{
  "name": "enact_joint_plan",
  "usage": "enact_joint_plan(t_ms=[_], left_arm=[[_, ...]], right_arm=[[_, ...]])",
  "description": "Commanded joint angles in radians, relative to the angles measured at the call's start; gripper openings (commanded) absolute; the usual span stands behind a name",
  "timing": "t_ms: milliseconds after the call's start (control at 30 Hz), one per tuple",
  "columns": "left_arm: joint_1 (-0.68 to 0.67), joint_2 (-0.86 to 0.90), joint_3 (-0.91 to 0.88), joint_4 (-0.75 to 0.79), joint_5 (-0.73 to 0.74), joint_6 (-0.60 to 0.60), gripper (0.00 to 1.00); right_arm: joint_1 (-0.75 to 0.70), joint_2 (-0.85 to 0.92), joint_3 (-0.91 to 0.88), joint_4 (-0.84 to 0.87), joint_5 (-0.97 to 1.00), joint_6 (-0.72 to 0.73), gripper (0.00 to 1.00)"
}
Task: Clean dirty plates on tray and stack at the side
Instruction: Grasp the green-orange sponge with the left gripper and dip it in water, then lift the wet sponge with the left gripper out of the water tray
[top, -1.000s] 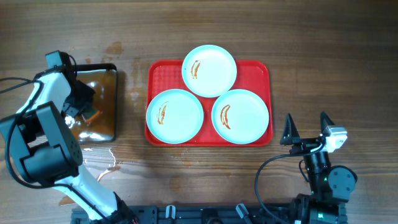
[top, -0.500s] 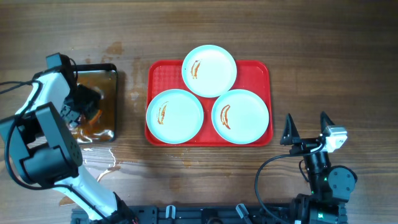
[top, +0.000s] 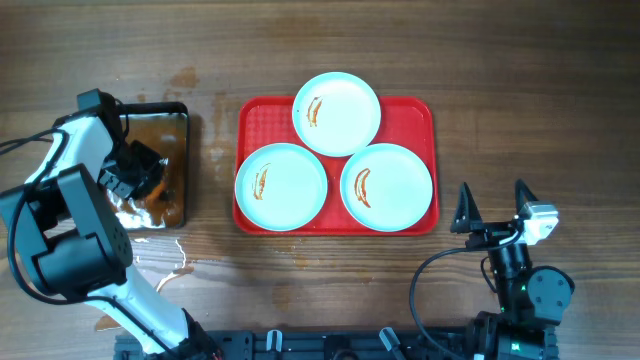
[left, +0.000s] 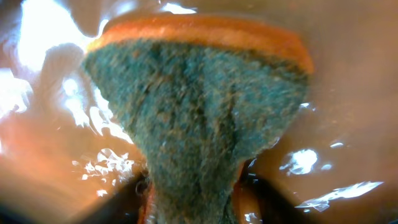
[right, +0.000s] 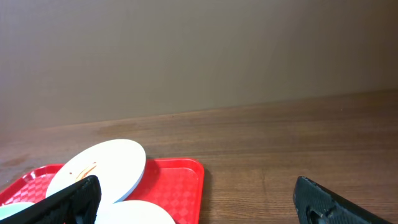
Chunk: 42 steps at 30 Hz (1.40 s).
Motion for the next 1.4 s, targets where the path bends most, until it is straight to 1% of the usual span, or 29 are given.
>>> enact_joint_plan(t_ms=[0, 33, 67, 100, 133, 233, 400, 467, 500, 533, 567, 600, 633, 800, 967, 1133, 1367], left_arm=[[0.000, 0.015, -0.010, -0.014, 0.017, 0.002, 0.04], [0.000, 0.015, -0.010, -0.013, 0.016, 0.002, 0.04], [0.000, 0.015, -0.010, -0.009, 0.016, 0.002, 0.11], [0.000, 0.015, -0.010, -0.005, 0.016, 0.002, 0.72], [0.000, 0.015, -0.010, 0.001, 0.016, 0.002, 1.00], [0.000, 0.015, -0.010, 0.031, 0.011, 0.003, 1.00], [0.000, 0.015, -0.010, 0.086, -0.057, 0.002, 1.00], [0.000, 0.015, -0.010, 0.098, -0.060, 0.003, 1.00], [0.000, 0.015, -0.010, 0.101, -0.060, 0.003, 0.91], [0.000, 0.015, -0.010, 0.101, -0.060, 0.003, 0.60], [0.000, 0.015, -0.010, 0.100, -0.060, 0.003, 0.41], [0.000, 0.015, -0.010, 0.099, -0.060, 0.003, 0.13], [0.000, 0.015, -0.010, 0.097, -0.060, 0.003, 0.04], [0.000, 0.003, -0.002, 0.071, -0.060, 0.003, 0.04], [0.000, -0.083, 0.043, 0.006, -0.060, 0.003, 0.04], [0.000, -0.252, 0.061, 0.015, -0.060, 0.003, 0.04], [0.000, -0.471, 0.061, 0.077, -0.059, 0.003, 0.04]], right_arm=[[-0.005, -0.007, -0.001, 0.003, 0.006, -0.002, 1.00], [-0.005, -0.007, -0.001, 0.003, 0.006, -0.002, 1.00], [-0.005, -0.007, -0.001, 0.003, 0.006, -0.002, 1.00], [-0.005, -0.007, -0.001, 0.003, 0.006, -0.002, 1.00], [-0.005, -0.007, -0.001, 0.003, 0.006, -0.002, 1.00], [-0.005, -0.007, -0.001, 0.003, 0.006, -0.002, 1.00], [-0.005, -0.007, -0.001, 0.003, 0.006, -0.002, 1.00], [-0.005, -0.007, -0.001, 0.003, 0.006, -0.002, 1.00], [-0.005, -0.007, -0.001, 0.003, 0.006, -0.002, 1.00], [-0.005, -0.007, -0.001, 0.003, 0.006, -0.002, 1.00], [-0.005, -0.007, -0.001, 0.003, 0.006, -0.002, 1.00], [-0.005, -0.007, -0.001, 0.003, 0.006, -0.002, 1.00], [-0.005, -0.007, -0.001, 0.003, 0.006, -0.002, 1.00], [-0.005, -0.007, -0.001, 0.003, 0.006, -0.002, 1.00], [-0.005, -0.007, -0.001, 0.003, 0.006, -0.002, 1.00], [-0.005, -0.007, -0.001, 0.003, 0.006, -0.002, 1.00], [-0.005, -0.007, -0.001, 0.003, 0.006, -0.002, 1.00]])
